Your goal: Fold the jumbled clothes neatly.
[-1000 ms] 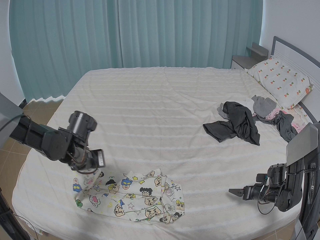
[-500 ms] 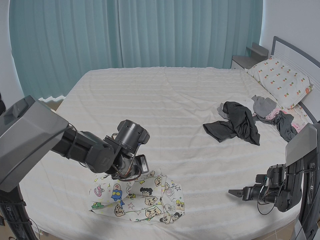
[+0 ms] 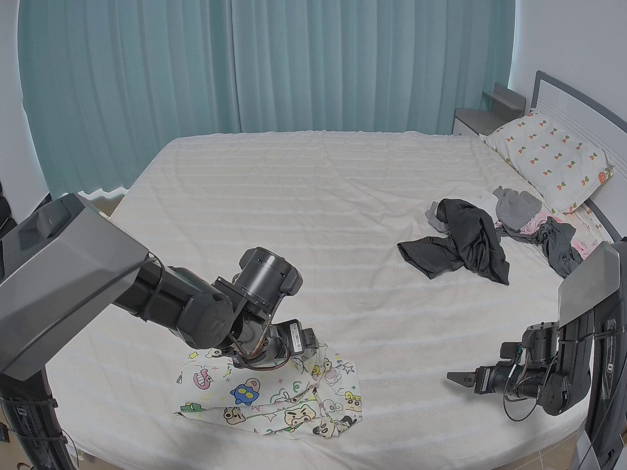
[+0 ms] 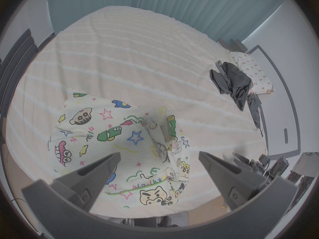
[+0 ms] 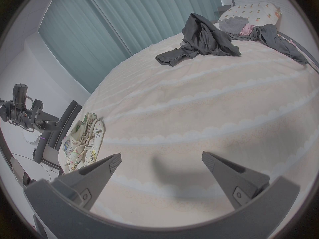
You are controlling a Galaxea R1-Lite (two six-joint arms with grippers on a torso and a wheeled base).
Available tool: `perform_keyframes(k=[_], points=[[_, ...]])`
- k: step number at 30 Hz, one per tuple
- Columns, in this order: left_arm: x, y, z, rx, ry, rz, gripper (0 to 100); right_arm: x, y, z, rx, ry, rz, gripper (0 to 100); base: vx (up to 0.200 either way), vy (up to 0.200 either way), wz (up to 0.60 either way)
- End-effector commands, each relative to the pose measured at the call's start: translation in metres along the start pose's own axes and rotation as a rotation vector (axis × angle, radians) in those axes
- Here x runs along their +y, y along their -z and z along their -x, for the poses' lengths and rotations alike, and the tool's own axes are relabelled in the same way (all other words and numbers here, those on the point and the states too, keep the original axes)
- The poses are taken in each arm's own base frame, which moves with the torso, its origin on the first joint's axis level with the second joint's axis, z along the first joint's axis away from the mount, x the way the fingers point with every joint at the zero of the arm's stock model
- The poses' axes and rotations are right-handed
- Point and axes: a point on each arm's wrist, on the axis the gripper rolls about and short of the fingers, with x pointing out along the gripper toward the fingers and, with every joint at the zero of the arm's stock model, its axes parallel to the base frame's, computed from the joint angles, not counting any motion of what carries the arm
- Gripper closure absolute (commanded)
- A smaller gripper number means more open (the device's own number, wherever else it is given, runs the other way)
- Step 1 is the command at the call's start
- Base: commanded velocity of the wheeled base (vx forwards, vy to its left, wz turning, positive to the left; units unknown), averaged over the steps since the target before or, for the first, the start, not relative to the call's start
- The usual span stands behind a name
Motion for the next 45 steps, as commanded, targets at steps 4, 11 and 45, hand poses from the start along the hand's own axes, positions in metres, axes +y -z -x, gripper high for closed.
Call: perform_keyframes(k=[4,11,45], points=[[0.016,-0.002,0.026,-0.011,0.020,0.076,0,0.001,-0.002,0.001,-0.014,-0.003,0.004,0,0.000,0.000,0.00],[0.089,-0.007,0.062,-0.038,0.192,0.374,0,0.012,-0.026,-0.008,-0.127,-0.043,0.021,0,0.000,0.000,0.00],[0.138,0.039,0.025,-0.082,0.568,0.396,0,0.105,-0.022,-0.018,-0.125,-0.246,-0.241,0,-0.035,0.047,0.00]])
